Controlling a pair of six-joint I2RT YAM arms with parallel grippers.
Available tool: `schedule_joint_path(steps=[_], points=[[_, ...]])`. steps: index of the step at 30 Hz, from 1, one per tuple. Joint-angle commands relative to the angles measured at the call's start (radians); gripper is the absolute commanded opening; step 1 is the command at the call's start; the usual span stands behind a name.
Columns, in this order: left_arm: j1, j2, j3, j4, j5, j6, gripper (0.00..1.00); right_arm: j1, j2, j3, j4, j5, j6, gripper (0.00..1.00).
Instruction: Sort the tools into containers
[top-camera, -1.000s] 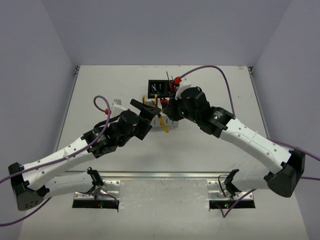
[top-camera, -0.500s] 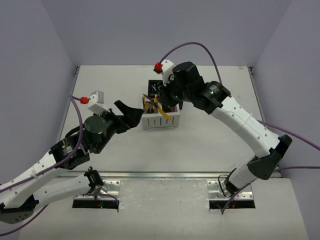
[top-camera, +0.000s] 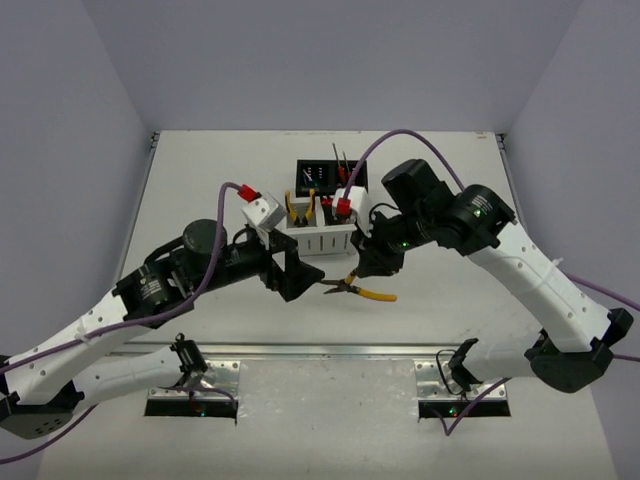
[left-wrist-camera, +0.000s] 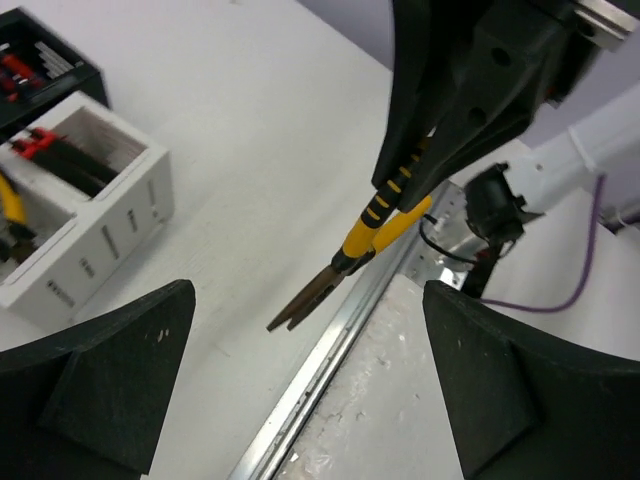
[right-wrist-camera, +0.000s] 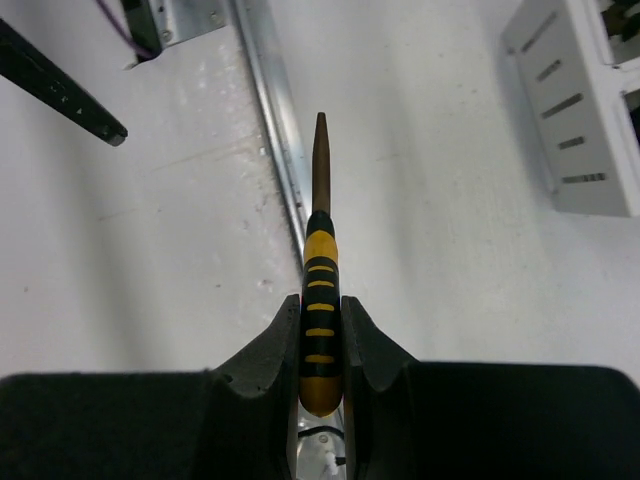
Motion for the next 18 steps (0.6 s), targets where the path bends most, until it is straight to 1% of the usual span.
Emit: schedule_joint_path(steps=[1,4,6,8,9,10,13,14,15,16,17,18], points=[[-0.006,0.017,-0.019,0.139,0.334,0.105,0.91,0.002,0.020,0.012,0.030,-0.160,-0.061,0.00],[-0.006,0.080,-0.023,0.165,0.404,0.104,0.81,0.004,0.039,0.052,-0.002,-0.305,-0.093,0.00],[-0.007,0.105,-0.027,0.188,0.473,0.104,0.70,0.005,0.052,0.071,0.000,-0.296,-0.079,0.00],[-0.007,0.123,-0.034,0.221,0.541,0.091,0.61,0.006,0.062,0.076,0.003,-0.303,-0.078,0.00],[-0.009,0.125,-0.038,0.237,0.549,0.084,0.58,0.005,0.063,0.077,0.006,-0.313,-0.078,0.00],[-0.009,0.126,-0.039,0.240,0.549,0.083,0.57,0.005,0.064,0.077,0.009,-0.321,-0.078,0.00],[-0.011,0.130,-0.065,0.282,0.557,0.064,0.51,0.005,0.061,0.079,0.023,-0.349,-0.083,0.00],[-0.013,0.132,-0.071,0.284,0.557,0.064,0.46,0.005,0.059,0.081,0.031,-0.369,-0.084,0.00],[-0.015,0.135,-0.076,0.286,0.557,0.064,0.44,0.005,0.056,0.081,0.033,-0.374,-0.084,0.00],[-0.014,0.137,-0.077,0.289,0.557,0.064,0.39,0.005,0.057,0.088,0.031,-0.376,-0.084,0.00],[-0.015,0.137,-0.082,0.291,0.557,0.064,0.38,0.005,0.057,0.089,0.030,-0.375,-0.084,0.00],[-0.015,0.137,-0.085,0.294,0.554,0.063,0.34,0.005,0.058,0.089,0.033,-0.379,-0.083,0.00]])
